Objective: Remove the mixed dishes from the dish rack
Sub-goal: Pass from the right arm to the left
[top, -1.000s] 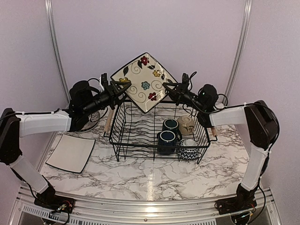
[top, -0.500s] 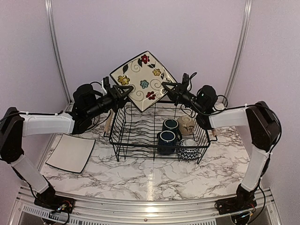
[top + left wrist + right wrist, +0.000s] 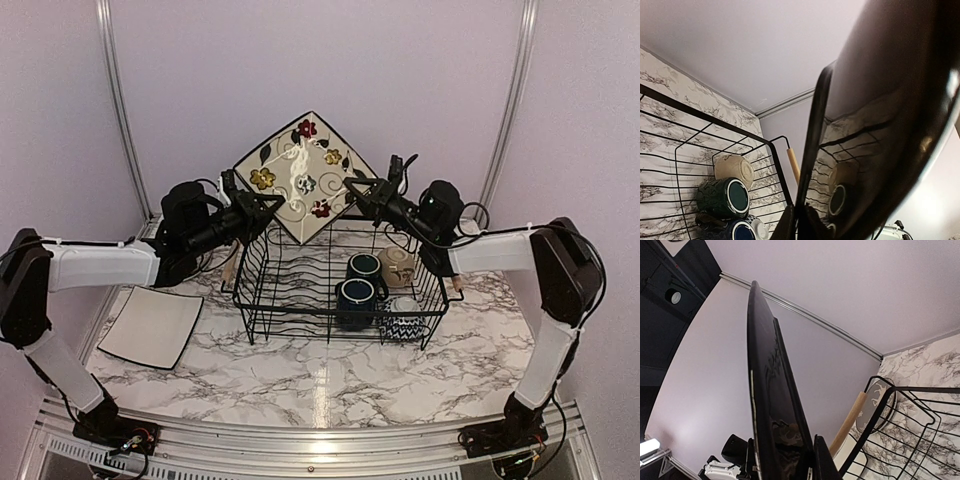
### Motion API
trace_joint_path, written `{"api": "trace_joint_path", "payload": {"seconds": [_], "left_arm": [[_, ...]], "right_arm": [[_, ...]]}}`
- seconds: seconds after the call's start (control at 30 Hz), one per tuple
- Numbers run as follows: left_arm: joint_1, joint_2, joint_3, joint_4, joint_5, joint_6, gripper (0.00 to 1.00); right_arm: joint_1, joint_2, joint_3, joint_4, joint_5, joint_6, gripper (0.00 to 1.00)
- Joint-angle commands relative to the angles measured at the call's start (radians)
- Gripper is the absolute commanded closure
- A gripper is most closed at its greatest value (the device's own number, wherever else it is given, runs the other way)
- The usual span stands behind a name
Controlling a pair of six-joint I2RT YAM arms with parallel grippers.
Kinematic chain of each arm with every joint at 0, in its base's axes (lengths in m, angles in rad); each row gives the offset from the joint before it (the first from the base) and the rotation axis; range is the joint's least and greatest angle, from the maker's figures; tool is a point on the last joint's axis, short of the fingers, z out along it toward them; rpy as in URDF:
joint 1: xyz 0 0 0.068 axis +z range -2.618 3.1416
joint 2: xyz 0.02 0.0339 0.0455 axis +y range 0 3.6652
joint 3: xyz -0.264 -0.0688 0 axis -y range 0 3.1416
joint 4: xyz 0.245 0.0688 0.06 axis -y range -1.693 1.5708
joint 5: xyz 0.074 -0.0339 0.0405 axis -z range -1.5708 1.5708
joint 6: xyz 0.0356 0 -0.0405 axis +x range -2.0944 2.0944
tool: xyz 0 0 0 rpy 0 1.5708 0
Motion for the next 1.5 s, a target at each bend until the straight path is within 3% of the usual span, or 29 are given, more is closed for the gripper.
{"api": "trace_joint_path", "payload": {"seconds": [0.0,0.1,0.2,0.27,0.43,0.6,0.9,1.23,1.47], "left_arm": [[0.011,-0.074,-0.021,0.073,0.002,-0.032,1.0],[0.028,-0.104,-0.044,0.091,0.002,-0.043,1.0],[0.049,-0.135,-0.061,0.115,0.017,-0.049,1.0],[0.072,-0.15,-0.061,0.134,0.056,-0.061,1.0],[0.132,-0.239,-0.094,0.061,0.051,-0.061,1.0],[0.248,-0.376,-0.182,-0.024,0.065,-0.099,1.0],[0.394,-0.488,-0.247,-0.072,0.163,-0.218,1.0],[0.726,-0.791,-0.386,-0.461,0.15,-0.135,1.0],[0.782,-0.977,-0.433,-0.809,-0.002,-0.002,1.0]], "right_arm": [[0.005,-0.095,0.039,0.204,0.024,0.044,0.9],[0.006,-0.096,0.04,0.188,0.017,0.032,0.67],[0.007,-0.101,0.051,0.148,-0.002,-0.001,0.35],[0.007,-0.108,0.061,0.094,-0.006,-0.028,0.22],[0.006,-0.129,0.076,-0.024,-0.006,-0.098,0.07],[0.005,-0.161,0.078,-0.134,0.006,-0.192,0.04],[0.005,-0.172,0.095,-0.211,0.001,-0.274,0.05],[0.002,-0.201,0.068,-0.26,-0.01,-0.334,0.05],[-0.007,-0.209,0.059,-0.267,-0.015,-0.354,0.05]]}}
